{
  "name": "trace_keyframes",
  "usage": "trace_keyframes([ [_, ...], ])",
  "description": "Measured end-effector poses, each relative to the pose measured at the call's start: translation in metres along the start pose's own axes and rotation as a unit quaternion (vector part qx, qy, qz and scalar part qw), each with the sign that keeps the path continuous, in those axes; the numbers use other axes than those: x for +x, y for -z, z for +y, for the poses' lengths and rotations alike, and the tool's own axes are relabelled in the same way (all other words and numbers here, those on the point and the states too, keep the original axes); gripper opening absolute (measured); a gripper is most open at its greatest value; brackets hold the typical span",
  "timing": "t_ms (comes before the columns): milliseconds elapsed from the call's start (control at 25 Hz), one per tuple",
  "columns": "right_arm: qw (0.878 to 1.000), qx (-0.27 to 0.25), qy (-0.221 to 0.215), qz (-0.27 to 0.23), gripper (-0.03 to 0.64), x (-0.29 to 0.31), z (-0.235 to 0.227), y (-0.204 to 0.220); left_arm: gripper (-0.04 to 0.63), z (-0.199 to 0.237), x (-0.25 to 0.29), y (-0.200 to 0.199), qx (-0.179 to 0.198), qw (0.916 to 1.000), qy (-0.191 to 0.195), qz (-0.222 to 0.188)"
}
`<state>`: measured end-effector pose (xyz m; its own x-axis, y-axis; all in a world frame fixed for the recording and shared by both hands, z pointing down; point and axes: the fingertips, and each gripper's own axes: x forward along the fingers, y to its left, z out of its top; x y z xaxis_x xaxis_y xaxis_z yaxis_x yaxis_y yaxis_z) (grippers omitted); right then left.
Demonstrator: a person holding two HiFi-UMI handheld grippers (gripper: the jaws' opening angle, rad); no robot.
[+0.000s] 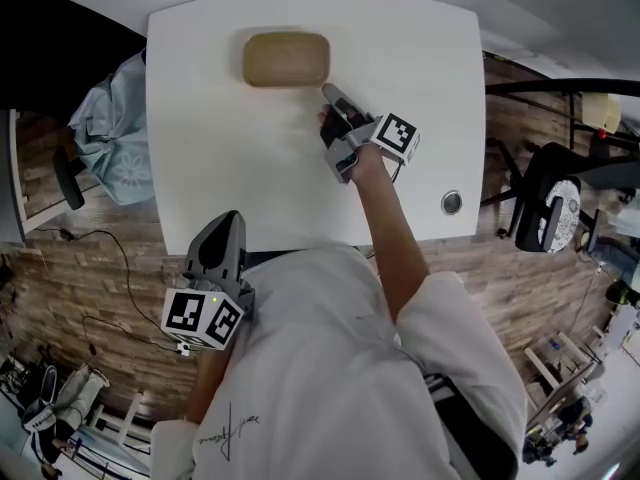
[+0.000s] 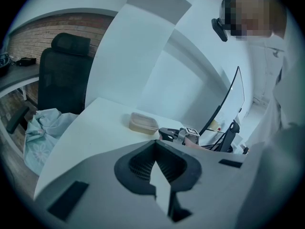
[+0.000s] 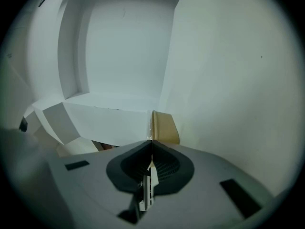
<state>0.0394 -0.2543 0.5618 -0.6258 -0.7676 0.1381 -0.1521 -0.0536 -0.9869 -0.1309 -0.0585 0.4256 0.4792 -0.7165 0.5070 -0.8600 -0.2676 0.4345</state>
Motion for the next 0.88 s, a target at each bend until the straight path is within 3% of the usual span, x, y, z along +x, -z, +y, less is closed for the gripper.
trace_keyframes([
  [880,1.000,0.002,-0.020,0.000,0.012,-0.001,0.019,0.001,0.006,-0.001,-0.001,-0.006,0.000,0.9999,0.007,-0.013],
])
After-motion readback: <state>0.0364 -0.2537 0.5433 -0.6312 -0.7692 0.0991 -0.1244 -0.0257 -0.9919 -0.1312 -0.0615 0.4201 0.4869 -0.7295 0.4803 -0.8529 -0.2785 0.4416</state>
